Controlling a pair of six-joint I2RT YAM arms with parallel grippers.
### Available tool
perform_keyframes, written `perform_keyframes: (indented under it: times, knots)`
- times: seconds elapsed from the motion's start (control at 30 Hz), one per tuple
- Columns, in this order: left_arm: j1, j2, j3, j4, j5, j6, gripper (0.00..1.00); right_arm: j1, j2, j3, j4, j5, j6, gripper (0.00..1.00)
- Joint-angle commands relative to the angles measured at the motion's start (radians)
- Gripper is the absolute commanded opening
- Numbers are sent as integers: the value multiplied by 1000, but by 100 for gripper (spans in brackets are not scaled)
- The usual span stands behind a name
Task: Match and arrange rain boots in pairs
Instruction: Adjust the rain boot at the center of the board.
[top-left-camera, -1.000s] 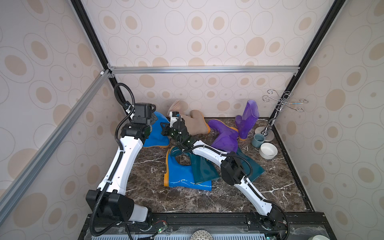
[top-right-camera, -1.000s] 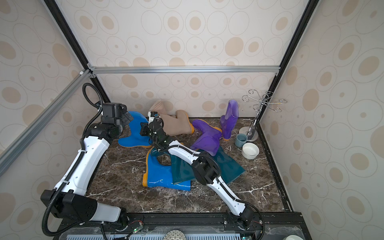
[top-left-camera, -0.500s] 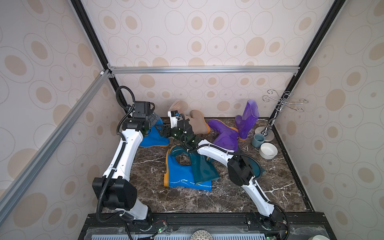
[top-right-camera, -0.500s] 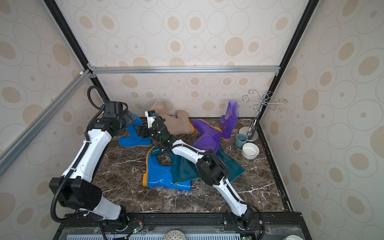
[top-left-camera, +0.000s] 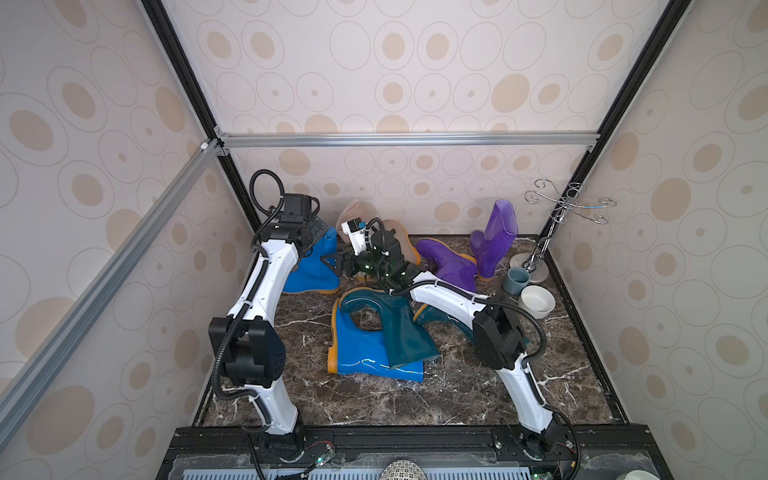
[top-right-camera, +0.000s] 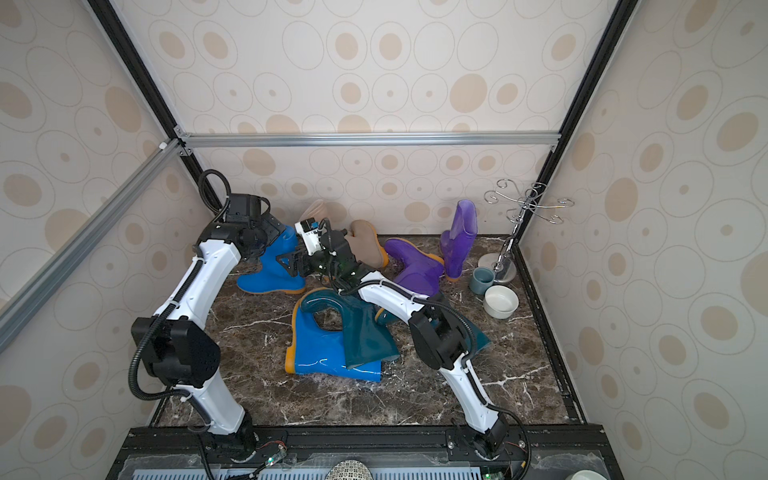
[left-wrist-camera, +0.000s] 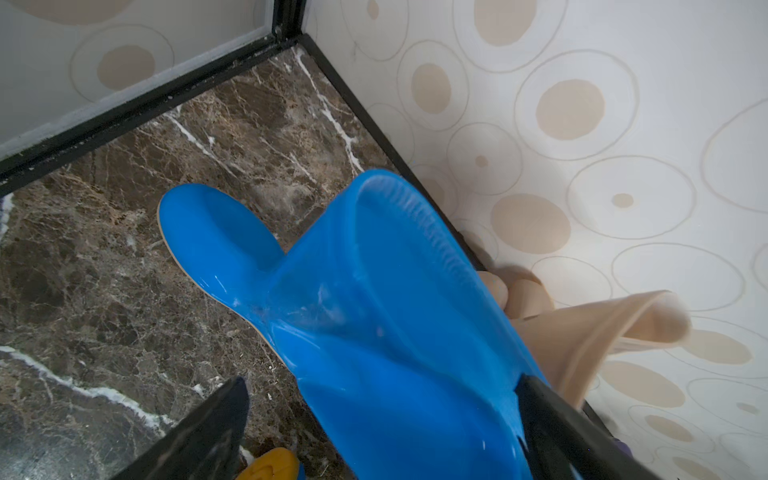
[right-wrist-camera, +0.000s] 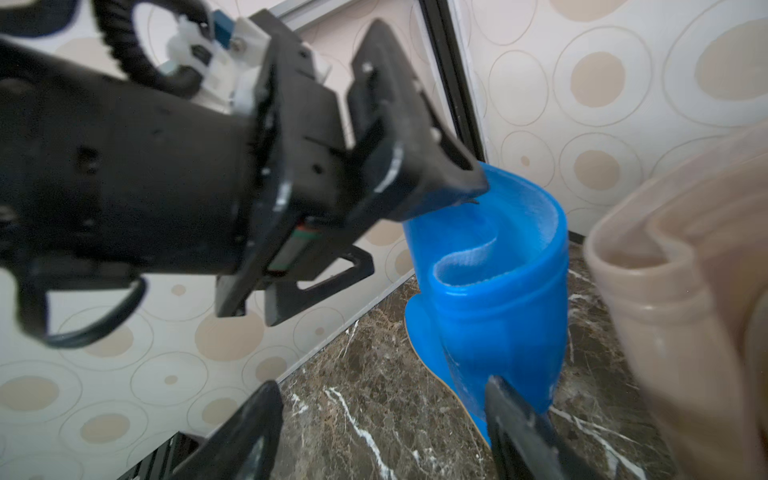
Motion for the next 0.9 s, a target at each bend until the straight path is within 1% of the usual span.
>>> perform_keyframes:
  times: [0.0,0.1,0.3,0.4,0.57,0.67,0.73,0.83,0.87]
  knots:
    - [-3,24,121,-22,-26,-7,100,7,-3,34,-35,-62,-36,76]
    - [-12,45,178,-49,-41,-6,100,1,-17,7,-20,-96,-43,75]
    - [-41,27,179,-45,-17,-34,100,-1,-70,-69,-38,-146,-99,74]
    - [-48,30,174,-21,-29,-24,100,-5,-98,-111,-28,-166,-107,75]
    - [-48,117,227,-91,-15,-22,100,-11,-133,-149,-40,-190,-122,76]
    - [-48,165,252,-114,-53,-7,100,-17,-158,-178,-37,-193,-122,76]
    - [-47,201,288,-128,-64,13,100,-20,-174,-198,-30,-196,-119,77]
    - [-46,251,355,-150,-44,57,100,-26,-196,-226,-26,-212,-110,76]
    - [-47,262,368,-156,-35,80,98,-29,-203,-236,-22,-219,-108,76]
